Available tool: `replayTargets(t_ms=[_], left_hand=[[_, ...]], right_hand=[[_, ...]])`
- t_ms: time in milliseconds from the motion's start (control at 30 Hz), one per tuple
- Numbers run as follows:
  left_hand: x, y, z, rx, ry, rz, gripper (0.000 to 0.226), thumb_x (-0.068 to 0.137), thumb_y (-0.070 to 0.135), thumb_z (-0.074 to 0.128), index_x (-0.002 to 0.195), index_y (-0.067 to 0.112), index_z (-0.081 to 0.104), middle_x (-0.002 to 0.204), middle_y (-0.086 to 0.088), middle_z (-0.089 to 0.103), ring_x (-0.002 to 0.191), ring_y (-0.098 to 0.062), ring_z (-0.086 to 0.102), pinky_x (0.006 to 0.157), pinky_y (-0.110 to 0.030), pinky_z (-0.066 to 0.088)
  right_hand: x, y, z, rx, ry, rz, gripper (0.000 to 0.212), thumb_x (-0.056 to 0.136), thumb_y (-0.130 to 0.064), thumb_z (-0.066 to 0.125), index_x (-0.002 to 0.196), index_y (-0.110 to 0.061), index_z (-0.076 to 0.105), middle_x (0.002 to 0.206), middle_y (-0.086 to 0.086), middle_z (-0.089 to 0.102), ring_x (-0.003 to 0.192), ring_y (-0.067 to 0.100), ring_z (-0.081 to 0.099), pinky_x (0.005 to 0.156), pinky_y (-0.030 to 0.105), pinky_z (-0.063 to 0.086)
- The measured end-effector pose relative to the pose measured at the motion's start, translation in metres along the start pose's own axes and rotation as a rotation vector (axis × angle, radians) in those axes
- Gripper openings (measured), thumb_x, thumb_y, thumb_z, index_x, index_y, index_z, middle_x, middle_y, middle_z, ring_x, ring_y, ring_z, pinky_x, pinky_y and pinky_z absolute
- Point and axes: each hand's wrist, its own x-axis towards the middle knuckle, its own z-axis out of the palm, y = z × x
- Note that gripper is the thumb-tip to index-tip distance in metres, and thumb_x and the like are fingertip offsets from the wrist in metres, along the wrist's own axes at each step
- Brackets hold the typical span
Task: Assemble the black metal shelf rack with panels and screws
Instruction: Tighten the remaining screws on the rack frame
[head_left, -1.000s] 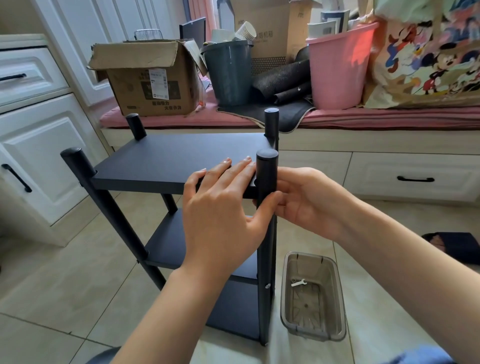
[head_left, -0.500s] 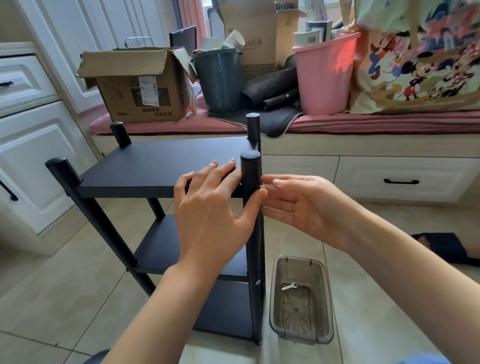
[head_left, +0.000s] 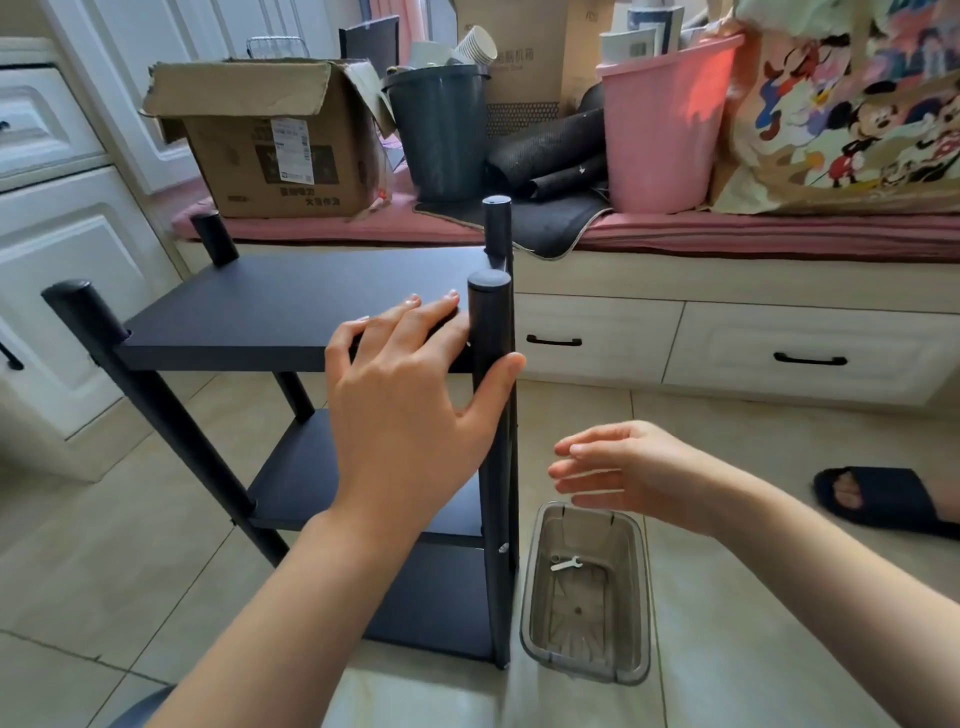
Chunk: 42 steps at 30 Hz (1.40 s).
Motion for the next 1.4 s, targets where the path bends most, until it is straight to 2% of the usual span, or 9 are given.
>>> replayTargets(t_ms=[167,333,533,600,700,833,933,1133,1400], left_hand=[[0.002,0.003,0.005,0.014,0.022,-0.004,0.056,0.092,0.062,0.045,0.118,0.021,0.074,0.129,0.002,0.068,0.128,-0.023,0.057,0.109,-0.04,0.026],[0.003,0.002,0.008,0.043,0.063,0.023,0.054,0.093,0.06,0.048,0.116,0.019,0.074,0.126,0.001,0.069,0.125,-0.024,0.059,0.105,-0.042,0.03],[0.003,0.004,0.013,0.061,0.097,0.04,0.05,0.095,0.057,0.049,0.113,0.018,0.075,0.122,0.001,0.07,0.122,-0.025,0.059,0.102,-0.042,0.031],[0.002,0.003,0.015,0.056,0.118,0.05,0.049,0.095,0.056,0.049,0.111,0.017,0.075,0.12,0.0,0.07,0.12,-0.025,0.06,0.101,-0.043,0.031],[0.0,0.003,0.018,0.043,0.139,0.057,0.048,0.095,0.055,0.05,0.108,0.017,0.075,0.117,0.0,0.07,0.117,-0.025,0.061,0.1,-0.043,0.032],[0.001,0.003,0.02,0.026,0.156,0.056,0.048,0.096,0.056,0.049,0.106,0.017,0.076,0.116,0.001,0.069,0.113,-0.024,0.062,0.099,-0.04,0.031],[0.002,0.003,0.022,0.024,0.173,0.065,0.047,0.096,0.055,0.049,0.103,0.016,0.076,0.115,0.001,0.069,0.111,-0.025,0.062,0.098,-0.041,0.031],[0.003,0.005,0.022,0.023,0.146,0.042,0.049,0.096,0.056,0.047,0.103,0.017,0.076,0.115,0.002,0.069,0.112,-0.024,0.061,0.099,-0.043,0.032],[0.002,0.008,0.019,0.008,0.112,0.009,0.05,0.095,0.057,0.047,0.107,0.018,0.076,0.117,0.003,0.068,0.113,-0.022,0.06,0.101,-0.041,0.03]], right_hand=[[0.042,0.072,-0.018,-0.127,0.126,0.122,0.017,0.092,-0.008,0.066,0.109,-0.004,0.065,0.093,0.012,0.076,0.085,0.022,0.074,0.078,0.031,0.059],[0.087,0.145,-0.026,-0.374,0.234,0.204,0.009,0.094,0.0,0.059,0.099,-0.003,0.065,0.082,0.01,0.073,0.064,0.013,0.066,0.06,0.023,0.053],[0.131,0.192,-0.035,-0.59,0.278,0.293,0.019,0.09,-0.002,0.064,0.076,-0.015,0.064,0.067,0.004,0.065,0.059,0.014,0.06,0.055,0.024,0.049],[0.143,0.201,-0.04,-0.697,0.278,0.299,0.021,0.091,-0.004,0.061,0.077,-0.018,0.065,0.071,0.001,0.067,0.064,0.013,0.06,0.06,0.024,0.051],[0.158,0.213,-0.046,-0.86,0.256,0.317,0.018,0.092,-0.006,0.056,0.099,-0.01,0.072,0.101,0.006,0.074,0.085,0.019,0.065,0.072,0.024,0.047],[0.176,0.228,-0.052,-0.967,0.234,0.325,0.017,0.094,-0.012,0.06,0.108,-0.008,0.067,0.118,0.009,0.069,0.112,0.025,0.064,0.073,0.02,0.039],[0.186,0.237,-0.053,-1.036,0.216,0.321,0.008,0.096,-0.014,0.058,0.103,-0.012,0.059,0.117,0.012,0.067,0.109,0.026,0.063,0.075,0.022,0.039],[0.191,0.253,-0.055,-1.149,0.151,0.317,0.01,0.097,-0.011,0.048,0.106,-0.014,0.051,0.121,0.013,0.06,0.105,0.026,0.061,0.078,0.027,0.043],[0.198,0.262,-0.048,-1.179,0.109,0.271,0.033,0.097,-0.011,0.051,0.13,-0.012,0.054,0.13,0.011,0.061,0.114,0.025,0.06,0.093,0.031,0.05]])
